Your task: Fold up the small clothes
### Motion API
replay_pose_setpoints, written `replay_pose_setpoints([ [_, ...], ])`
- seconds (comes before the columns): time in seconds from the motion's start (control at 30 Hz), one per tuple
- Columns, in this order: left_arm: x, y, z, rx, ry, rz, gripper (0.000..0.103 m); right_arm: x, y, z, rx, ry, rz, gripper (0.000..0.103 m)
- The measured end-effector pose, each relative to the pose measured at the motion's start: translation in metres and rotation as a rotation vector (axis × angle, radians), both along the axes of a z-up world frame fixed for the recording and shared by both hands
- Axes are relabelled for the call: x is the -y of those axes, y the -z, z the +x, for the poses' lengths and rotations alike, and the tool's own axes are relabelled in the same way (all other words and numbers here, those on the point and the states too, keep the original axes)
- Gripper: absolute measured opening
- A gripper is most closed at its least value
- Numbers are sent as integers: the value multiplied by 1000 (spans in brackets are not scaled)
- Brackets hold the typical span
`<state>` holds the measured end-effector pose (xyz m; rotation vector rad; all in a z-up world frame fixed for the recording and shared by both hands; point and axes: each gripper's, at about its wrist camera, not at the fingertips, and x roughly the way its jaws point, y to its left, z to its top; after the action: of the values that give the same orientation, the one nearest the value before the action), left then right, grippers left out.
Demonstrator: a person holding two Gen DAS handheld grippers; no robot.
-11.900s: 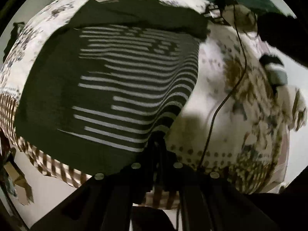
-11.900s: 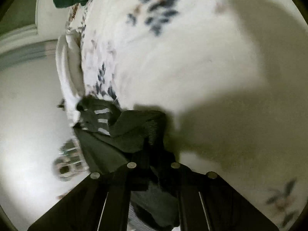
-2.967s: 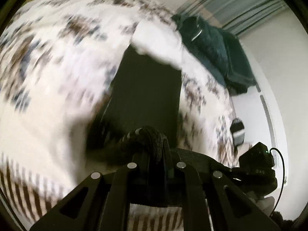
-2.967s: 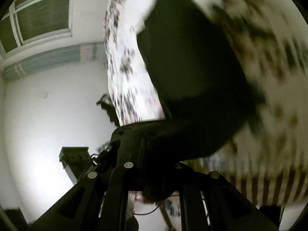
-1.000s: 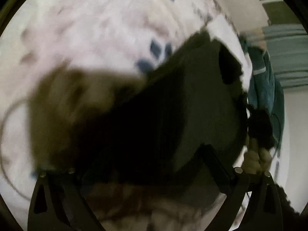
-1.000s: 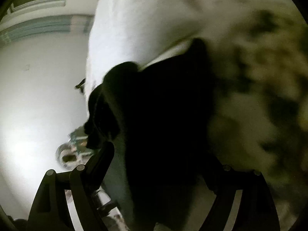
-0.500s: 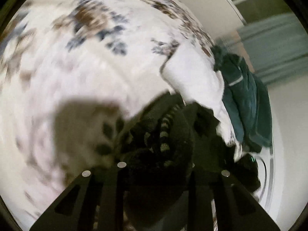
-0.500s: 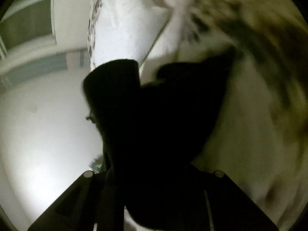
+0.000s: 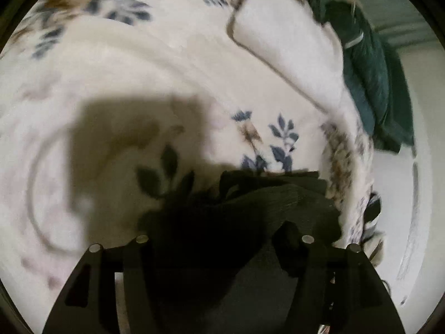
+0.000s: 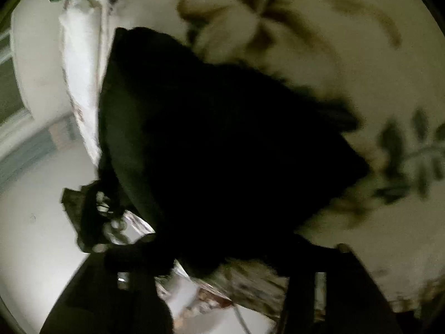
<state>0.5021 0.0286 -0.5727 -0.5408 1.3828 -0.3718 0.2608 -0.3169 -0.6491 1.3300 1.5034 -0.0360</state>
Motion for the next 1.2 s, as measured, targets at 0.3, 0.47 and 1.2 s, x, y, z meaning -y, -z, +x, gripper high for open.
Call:
replay_pose_setpoints([
  [0.3, -73, -35, -107, 13, -197, 143, 70, 41, -25, -49, -100, -184, -29, 65],
  [0.47, -95, 4, -170, -148, -241, 189, 70, 41, -34, -60, -122, -277, -15, 65],
  [1.2, -51, 50, -167, -188, -168, 454, 103, 29, -80, 233, 352, -466, -499, 4],
])
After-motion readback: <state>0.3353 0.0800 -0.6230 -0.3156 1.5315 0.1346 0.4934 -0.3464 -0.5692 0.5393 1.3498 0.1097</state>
